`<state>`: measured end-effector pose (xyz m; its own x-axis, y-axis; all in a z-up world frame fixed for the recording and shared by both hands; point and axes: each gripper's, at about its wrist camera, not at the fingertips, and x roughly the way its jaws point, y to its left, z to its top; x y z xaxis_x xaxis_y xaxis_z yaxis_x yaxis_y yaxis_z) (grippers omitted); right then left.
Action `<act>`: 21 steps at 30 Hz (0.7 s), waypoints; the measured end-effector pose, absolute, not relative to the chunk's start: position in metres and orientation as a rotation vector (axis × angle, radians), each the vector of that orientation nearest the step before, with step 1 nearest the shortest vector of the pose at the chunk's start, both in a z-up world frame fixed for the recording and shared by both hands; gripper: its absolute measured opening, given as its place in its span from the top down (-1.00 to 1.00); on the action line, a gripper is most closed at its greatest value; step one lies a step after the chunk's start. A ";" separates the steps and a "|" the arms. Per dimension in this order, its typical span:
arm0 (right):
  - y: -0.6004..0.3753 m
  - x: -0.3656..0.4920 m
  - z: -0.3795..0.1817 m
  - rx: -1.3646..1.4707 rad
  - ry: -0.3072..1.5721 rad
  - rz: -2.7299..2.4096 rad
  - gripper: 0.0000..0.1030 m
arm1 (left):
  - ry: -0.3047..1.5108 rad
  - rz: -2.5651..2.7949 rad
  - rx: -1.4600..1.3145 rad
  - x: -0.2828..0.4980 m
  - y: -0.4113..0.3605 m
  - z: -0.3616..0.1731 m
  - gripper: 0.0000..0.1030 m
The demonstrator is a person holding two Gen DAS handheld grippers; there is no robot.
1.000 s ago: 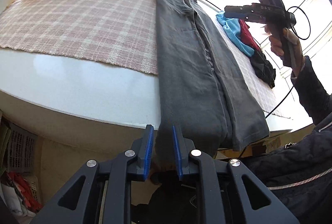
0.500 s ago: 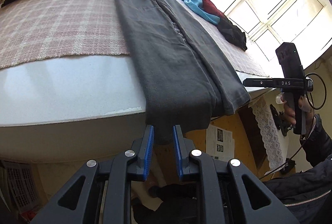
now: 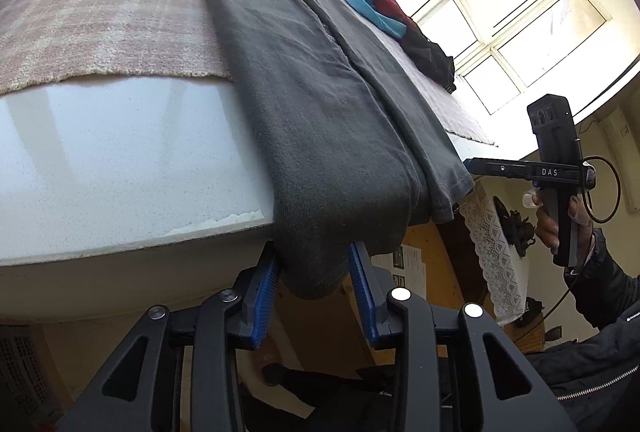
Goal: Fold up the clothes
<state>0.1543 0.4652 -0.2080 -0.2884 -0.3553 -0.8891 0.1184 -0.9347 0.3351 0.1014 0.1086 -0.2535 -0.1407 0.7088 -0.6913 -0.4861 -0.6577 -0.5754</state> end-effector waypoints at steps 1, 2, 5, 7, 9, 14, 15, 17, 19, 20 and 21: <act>0.463 0.155 -0.208 1.658 -0.273 -2.291 0.11 | -0.270 1.890 -1.318 0.101 0.109 -0.254 0.53; 0.460 0.156 -0.207 1.655 -0.251 -2.294 0.11 | -0.272 1.879 -1.318 0.102 0.110 -0.255 0.72; 0.452 0.157 -0.207 1.642 -0.184 -2.303 0.11 | -0.338 1.816 -1.267 0.107 0.108 -0.248 0.90; 0.449 0.158 -0.206 1.634 -0.151 -2.300 0.11 | -0.392 1.781 -1.230 0.110 0.103 -0.239 0.91; 0.446 0.159 -0.206 1.624 -0.118 -2.300 0.11 | -0.459 1.763 -1.200 0.110 0.095 -0.228 0.91; 0.445 0.163 -0.205 1.619 -0.104 -2.288 0.22 | -0.604 1.745 -1.162 0.101 0.076 -0.211 0.91; 0.447 0.164 -0.205 1.623 -0.113 -2.285 0.28 | -0.595 1.752 -1.179 0.099 0.077 -0.213 0.91; 0.452 0.165 -0.206 1.629 -0.161 -2.283 0.33 | -0.571 1.754 -1.234 0.096 0.083 -0.222 0.92; 0.457 0.165 -0.208 1.632 -0.220 -2.282 0.33 | -0.568 1.736 -1.274 0.097 0.088 -0.231 0.91; 0.458 0.166 -0.208 1.630 -0.237 -2.285 0.33 | -0.572 1.730 -1.279 0.098 0.090 -0.232 0.91; 0.459 0.167 -0.208 1.629 -0.251 -2.287 0.32 | -0.586 1.723 -1.276 0.098 0.092 -0.231 0.91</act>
<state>0.1667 0.4589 -0.2077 -0.2982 -0.3573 -0.8851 0.1571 -0.9330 0.3237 0.0982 0.0918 -0.2315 -0.0776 0.8593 -0.5055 -0.3728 -0.4952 -0.7847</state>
